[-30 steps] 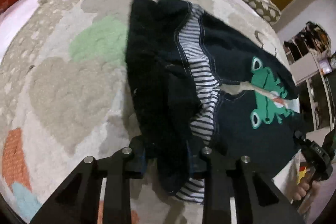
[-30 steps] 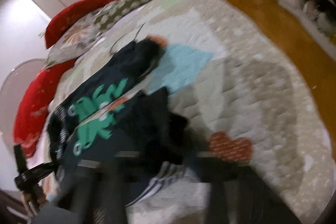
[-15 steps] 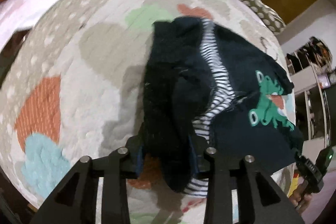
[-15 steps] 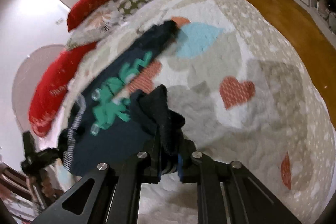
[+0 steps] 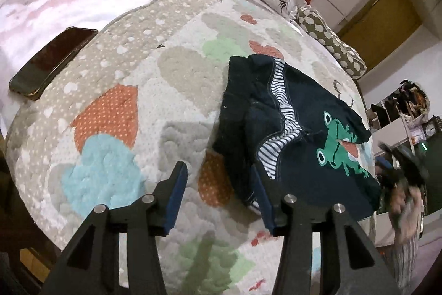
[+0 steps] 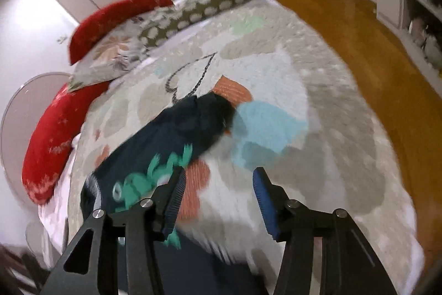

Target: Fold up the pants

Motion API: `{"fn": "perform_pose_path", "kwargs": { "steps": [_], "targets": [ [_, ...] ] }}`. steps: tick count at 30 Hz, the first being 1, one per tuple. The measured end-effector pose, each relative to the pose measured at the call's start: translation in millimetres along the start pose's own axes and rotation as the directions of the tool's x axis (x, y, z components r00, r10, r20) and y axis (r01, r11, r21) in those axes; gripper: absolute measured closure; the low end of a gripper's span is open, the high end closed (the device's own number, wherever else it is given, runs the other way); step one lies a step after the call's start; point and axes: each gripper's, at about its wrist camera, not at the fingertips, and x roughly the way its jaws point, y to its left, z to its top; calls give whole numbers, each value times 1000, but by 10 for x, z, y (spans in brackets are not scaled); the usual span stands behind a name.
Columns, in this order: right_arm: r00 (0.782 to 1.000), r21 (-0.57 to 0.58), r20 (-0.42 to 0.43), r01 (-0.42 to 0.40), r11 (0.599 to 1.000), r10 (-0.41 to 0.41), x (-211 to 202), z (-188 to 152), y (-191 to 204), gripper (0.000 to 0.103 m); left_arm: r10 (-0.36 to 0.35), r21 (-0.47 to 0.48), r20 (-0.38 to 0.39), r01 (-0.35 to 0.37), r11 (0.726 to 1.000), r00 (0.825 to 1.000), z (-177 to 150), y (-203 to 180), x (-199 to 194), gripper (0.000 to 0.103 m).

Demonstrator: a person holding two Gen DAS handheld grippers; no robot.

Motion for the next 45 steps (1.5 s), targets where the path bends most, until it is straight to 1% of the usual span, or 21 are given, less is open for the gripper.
{"fn": "perform_pose_path", "kwargs": {
  "steps": [5, 6, 7, 8, 11, 16, 19, 21, 23, 25, 27, 30, 32, 33, 34, 35, 36, 38, 40, 43, 45],
  "targets": [
    [994, 75, -38, 106, 992, -104, 589, 358, 28, 49, -7, -16, -2, 7, 1000, 1000, -55, 60, -16, 56],
    [993, 89, -50, 113, 990, -109, 673, 383, 24, 54, -10, -15, -7, 10, 1000, 1000, -59, 65, -5, 56],
    [996, 103, -64, 70, 992, -64, 744, 393, 32, 85, -8, -15, -14, 8, 1000, 1000, -60, 70, 18, 56],
    [997, 103, -73, 44, 994, -37, 751, 380, 47, 91, -8, -17, -19, 7, 1000, 1000, -62, 74, 39, 56],
    [996, 54, -14, 88, 995, -88, 568, 313, 88, 91, -19, -16, -32, 19, 1000, 999, -63, 46, 114, 56],
    [998, 96, 29, 53, 994, -56, 196, 69, -131, 91, -40, 4, -63, 40, 999, 997, -113, -54, 209, 56],
    [997, 67, 14, 78, 995, -79, 177, -66, -228, 88, -41, 9, -76, 42, 999, 996, -143, -107, 225, 56],
    [992, 100, -1, 129, 987, -129, 183, -102, -342, 81, -39, 20, -70, 40, 999, 997, -162, -138, 189, 56],
    [985, 160, 41, 161, 974, -169, 24, -158, -450, 81, -29, 32, -57, 31, 999, 998, -174, -161, 153, 52],
    [979, 138, 109, 157, 978, -172, -203, -180, -365, 81, -25, 38, -48, 27, 999, 999, -184, -193, 147, 50],
    [986, 102, 120, 101, 990, -113, -308, -214, -212, 81, -29, 50, -57, 32, 998, 998, -208, -250, 174, 50],
    [992, 55, 50, -117, 992, 114, -293, -364, 143, 81, -50, 73, -85, 57, 996, 995, -276, -365, 205, 50],
    [961, 4, -25, -277, 961, 277, -194, -565, 412, 78, -53, 96, -92, 62, 993, 994, -321, -436, 192, 50],
    [936, -13, -75, -347, 938, 345, -114, -679, 524, 76, -54, 102, -93, 64, 993, 994, -336, -454, 179, 50],
    [916, -25, -124, -386, 922, 380, -8, -809, 614, 74, -57, 104, -92, 67, 992, 994, -347, -461, 162, 50],
    [915, -34, -144, -385, 922, 376, 65, -902, 645, 74, -59, 105, -91, 68, 992, 994, -354, -462, 146, 50],
    [929, -51, -150, -349, 936, 338, 158, -1001, 623, 74, -59, 106, -88, 68, 992, 994, -358, -454, 123, 49],
    [947, -32, -127, -300, 953, 294, 232, -1049, 442, 74, -54, 105, -80, 63, 993, 995, -369, -417, 83, 48],
    [962, 94, -61, -260, 961, 266, 189, -1070, -27, 74, -45, 96, -72, 52, 994, 996, -373, -360, 61, 46],
    [953, 304, 59, -301, 904, 298, -45, -1061, -750, 74, -26, 79, -76, 32, 996, 997, -361, -301, 107, 46],
    [960, 371, 129, -278, 886, 247, -294, -1096, -1115, 73, -22, 71, -87, 28, 997, 996, -361, -314, 154, 46]
  ]
}}
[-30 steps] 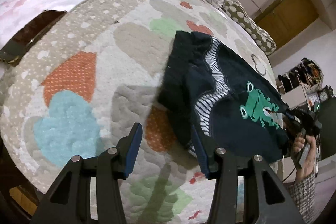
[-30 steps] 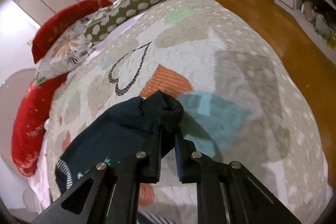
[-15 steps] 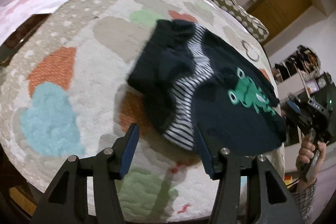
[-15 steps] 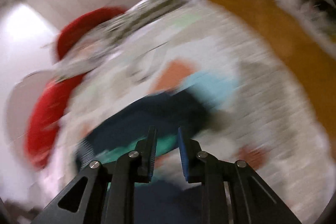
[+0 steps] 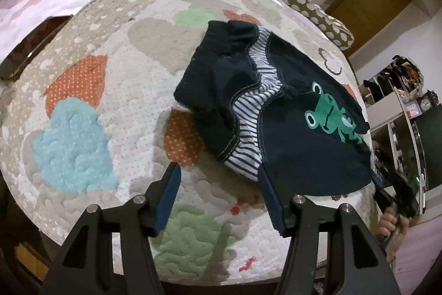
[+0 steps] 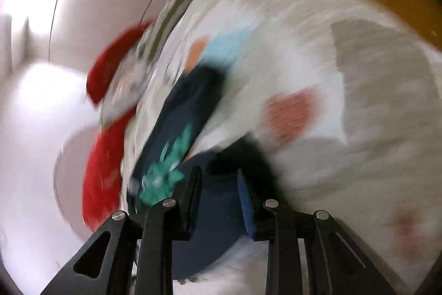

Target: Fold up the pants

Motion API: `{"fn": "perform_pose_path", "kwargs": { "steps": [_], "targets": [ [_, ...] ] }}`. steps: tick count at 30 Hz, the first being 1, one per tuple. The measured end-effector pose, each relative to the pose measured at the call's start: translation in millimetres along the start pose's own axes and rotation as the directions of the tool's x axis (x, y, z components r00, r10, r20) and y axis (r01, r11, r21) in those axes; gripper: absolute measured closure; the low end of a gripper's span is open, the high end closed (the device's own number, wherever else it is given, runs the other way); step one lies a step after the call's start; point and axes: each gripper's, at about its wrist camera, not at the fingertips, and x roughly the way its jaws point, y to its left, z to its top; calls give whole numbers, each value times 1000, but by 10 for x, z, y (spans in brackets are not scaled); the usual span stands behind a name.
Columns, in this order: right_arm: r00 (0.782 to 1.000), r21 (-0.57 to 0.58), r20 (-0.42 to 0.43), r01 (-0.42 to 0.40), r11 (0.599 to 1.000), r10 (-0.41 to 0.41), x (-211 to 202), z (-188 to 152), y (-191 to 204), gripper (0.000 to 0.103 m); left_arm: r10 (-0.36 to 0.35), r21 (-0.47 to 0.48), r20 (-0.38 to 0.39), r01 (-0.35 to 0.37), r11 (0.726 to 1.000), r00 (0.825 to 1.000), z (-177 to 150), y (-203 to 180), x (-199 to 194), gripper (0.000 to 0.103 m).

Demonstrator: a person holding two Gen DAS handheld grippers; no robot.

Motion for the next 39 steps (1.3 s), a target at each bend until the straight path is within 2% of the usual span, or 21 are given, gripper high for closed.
{"fn": "perform_pose_path", "kwargs": {
  "steps": [1, 2, 4, 6, 8, 10, 12, 15, 18, 19, 23, 24, 26, 31, 33, 36, 39],
  "targets": [
    [999, 9, 33, 40, 999, -40, -119, 27, -47, 66, 1, 4, -8, -1, 1000, 1000, -3, -32, 29, 46],
    [995, 5, 69, 68, 998, -68, -252, 49, -62, 64, 3, 10, -13, -3, 1000, 1000, -6, -65, 52, 46],
    [994, -61, 97, 58, 996, -52, -447, 29, 54, 63, 14, 30, -24, -13, 999, 1000, -10, -172, 102, 46],
    [994, -162, 102, 53, 985, -36, -488, -56, 305, 57, 19, 48, -34, -18, 999, 999, 25, -286, 135, 46],
    [997, -261, 83, 32, 965, -10, -424, -230, 538, 41, 8, 48, -29, -7, 999, 1000, 128, -386, 143, 46],
    [1000, -343, 24, -10, 939, 20, -271, -475, 693, 40, 12, 57, -9, -12, 998, 1000, 304, -494, 155, 38],
    [998, -407, -47, -49, 912, 32, -64, -640, 811, 40, 34, 64, 2, -34, 997, 999, 526, -584, 195, 36],
    [992, -478, -115, -13, 878, -48, 268, -876, 845, 40, 32, 64, -10, -31, 997, 999, 917, -688, 360, 36],
    [984, -467, -157, 3, 884, -86, 424, -907, 739, 41, 43, 63, -50, -40, 997, 998, 1193, -756, 643, 36],
    [984, -456, -162, -6, 890, -76, 454, -910, 671, 41, 49, 71, -67, -44, 996, 997, 1269, -783, 747, 36],
    [983, -446, -174, -25, 894, -59, 420, -867, 591, 41, 136, 14, -89, -136, 991, 987, 1586, -638, 1189, 36],
    [983, -445, -175, -25, 895, -59, 373, -909, 580, 41, 139, -18, -100, -142, 990, 985, 1663, -551, 1277, 36],
    [982, -447, -175, -21, 894, -65, 376, -918, 605, 41, 84, -103, -131, -97, 990, 988, 1789, -392, 1365, 36],
    [981, -483, -175, -11, 876, -84, 478, -925, 688, 41, -14, -162, -105, -3, 987, 994, 1998, -286, 1104, 36],
    [981, -486, -173, -10, 874, -85, 503, -930, 698, 41, 3, -158, -66, -13, 987, 998, 2008, -247, 929, 36],
    [982, -489, -168, -9, 872, -84, 522, -942, 699, 40, 33, -83, -20, -34, 996, 999, 1893, -302, 653, 36],
    [984, -509, -155, -4, 861, -87, 532, -987, 733, 34, 104, 20, 96, -106, 994, 990, 1645, -451, 326, 36]
  ]
}}
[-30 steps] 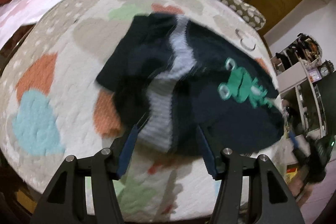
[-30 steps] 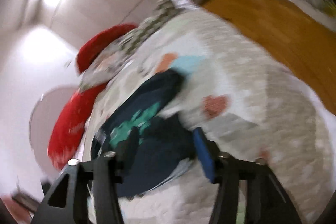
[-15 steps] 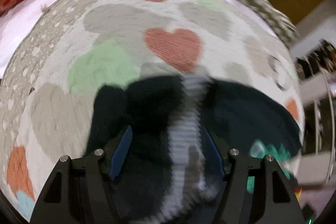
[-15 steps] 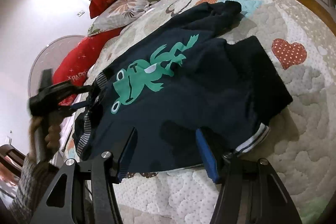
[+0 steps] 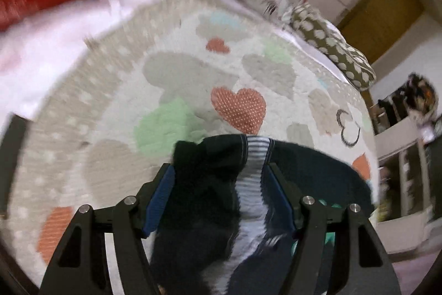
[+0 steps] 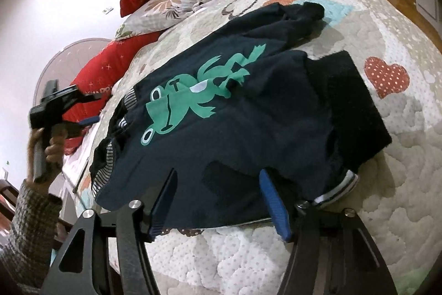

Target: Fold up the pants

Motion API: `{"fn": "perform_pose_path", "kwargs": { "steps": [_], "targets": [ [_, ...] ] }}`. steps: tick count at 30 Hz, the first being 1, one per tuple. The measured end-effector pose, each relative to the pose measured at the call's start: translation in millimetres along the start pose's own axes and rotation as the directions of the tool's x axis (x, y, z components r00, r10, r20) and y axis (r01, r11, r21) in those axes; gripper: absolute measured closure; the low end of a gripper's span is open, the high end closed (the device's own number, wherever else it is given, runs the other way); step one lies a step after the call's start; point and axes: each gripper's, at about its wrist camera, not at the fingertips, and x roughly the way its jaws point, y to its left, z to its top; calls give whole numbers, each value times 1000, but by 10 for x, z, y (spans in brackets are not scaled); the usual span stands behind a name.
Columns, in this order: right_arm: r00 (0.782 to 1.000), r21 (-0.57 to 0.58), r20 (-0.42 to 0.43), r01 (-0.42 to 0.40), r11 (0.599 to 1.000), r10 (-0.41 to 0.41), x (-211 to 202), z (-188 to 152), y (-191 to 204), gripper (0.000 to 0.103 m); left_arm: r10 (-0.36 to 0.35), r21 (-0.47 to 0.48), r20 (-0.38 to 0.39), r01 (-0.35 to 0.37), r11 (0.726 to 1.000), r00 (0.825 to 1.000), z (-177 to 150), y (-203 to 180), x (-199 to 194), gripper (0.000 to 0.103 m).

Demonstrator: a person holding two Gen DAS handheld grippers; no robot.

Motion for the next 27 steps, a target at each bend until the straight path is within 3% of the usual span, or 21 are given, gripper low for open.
{"fn": "perform_pose_path", "kwargs": {
  "steps": [2, 5, 8, 12, 21, 22, 23, 26, 27],
  "targets": [
    [1000, -20, 16, 6, 1000, -5, 8, -24, 54, 23, 55, 64, 101, -62, 996, 993, -163, -94, -266, 35],
    [999, -64, 40, -3, 998, 6, 42, -76, 173, 6, 136, 118, 269, -173, 978, 954, -458, -277, -641, 24],
    [997, -159, 35, 78, 984, -73, 125, -129, 346, 4, 154, 142, 386, -223, 964, 910, -741, -472, -934, 15],
    [981, -219, 38, 192, 957, -189, 132, -178, 517, 6, 105, 192, 424, -202, 960, 900, -1097, -744, -1160, 12],
    [963, -115, 207, 200, 973, -173, -499, -333, 571, 9, 89, 220, 464, -212, 952, 881, -1629, -901, -1523, 12],
    [951, -104, 254, 208, 973, -176, -621, -361, 593, 10, 69, 221, 470, -194, 956, 880, -1655, -882, -1579, 10],
    [936, -100, 300, 223, 970, -184, -720, -388, 633, 10, 49, 225, 474, -174, 959, 879, -1669, -865, -1620, 2],
    [838, -99, 495, 316, 943, -229, -1037, -517, 778, 9, 42, 225, 469, -165, 960, 882, -1658, -835, -1657, 0],
    [829, -109, 508, 329, 938, -232, -1054, -516, 802, 9, 45, 223, 458, -163, 961, 888, -1649, -816, -1635, 0]
  ]
}}
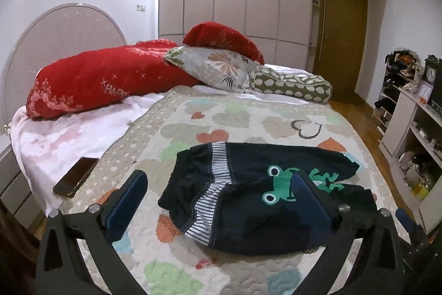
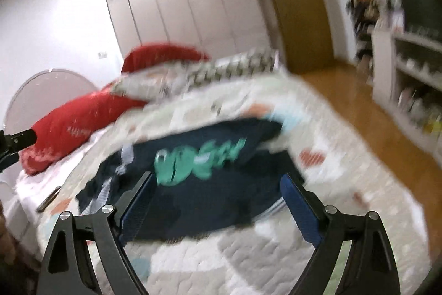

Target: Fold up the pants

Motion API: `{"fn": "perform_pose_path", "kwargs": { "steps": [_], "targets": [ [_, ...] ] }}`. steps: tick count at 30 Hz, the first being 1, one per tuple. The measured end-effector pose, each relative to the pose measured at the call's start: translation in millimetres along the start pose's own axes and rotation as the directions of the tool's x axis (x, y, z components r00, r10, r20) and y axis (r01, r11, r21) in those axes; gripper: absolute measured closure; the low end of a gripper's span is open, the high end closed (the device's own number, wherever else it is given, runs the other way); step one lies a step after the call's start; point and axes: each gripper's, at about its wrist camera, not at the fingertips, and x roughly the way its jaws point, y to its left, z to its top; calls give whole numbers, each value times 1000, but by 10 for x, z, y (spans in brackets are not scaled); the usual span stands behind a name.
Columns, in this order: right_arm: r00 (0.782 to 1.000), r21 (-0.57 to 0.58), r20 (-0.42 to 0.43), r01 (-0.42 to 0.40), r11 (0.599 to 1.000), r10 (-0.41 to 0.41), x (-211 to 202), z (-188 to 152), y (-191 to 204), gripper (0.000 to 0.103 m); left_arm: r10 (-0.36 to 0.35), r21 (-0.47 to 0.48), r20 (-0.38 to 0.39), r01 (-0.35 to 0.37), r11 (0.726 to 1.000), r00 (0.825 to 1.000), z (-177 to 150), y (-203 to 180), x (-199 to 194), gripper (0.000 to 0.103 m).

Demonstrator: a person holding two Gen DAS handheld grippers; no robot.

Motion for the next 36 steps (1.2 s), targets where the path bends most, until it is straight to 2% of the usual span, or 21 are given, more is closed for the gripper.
{"fn": "perform_pose_path", "kwargs": {
  "steps": [2, 6, 9, 15, 25, 36],
  "targets": [
    [999, -45, -47, 9, 999, -11, 71, 14, 53, 9, -12, -9, -30, 12, 1000, 999, -37, 23, 36, 0],
    [992, -31, -122, -13, 999, 9, 177, -49, 80, 9, -35, -26, -109, 32, 999, 993, -159, 82, 191, 0],
    [987, -62, -160, -29, 998, 19, 232, -103, 184, 9, -35, -26, -129, 32, 999, 991, -237, 90, 234, 0],
    [990, -131, -144, -19, 991, 0, 194, -132, 337, 9, -48, -21, -112, 46, 999, 993, -271, 74, 194, 0],
    [985, -105, -172, 2, 994, -20, 224, -164, 228, 9, -67, 6, -110, 68, 998, 992, -290, -29, 179, 0],
    [984, -129, -176, 5, 992, -28, 231, -198, 269, 9, -86, 7, -98, 87, 996, 992, -302, -47, 145, 0]
  ]
}}
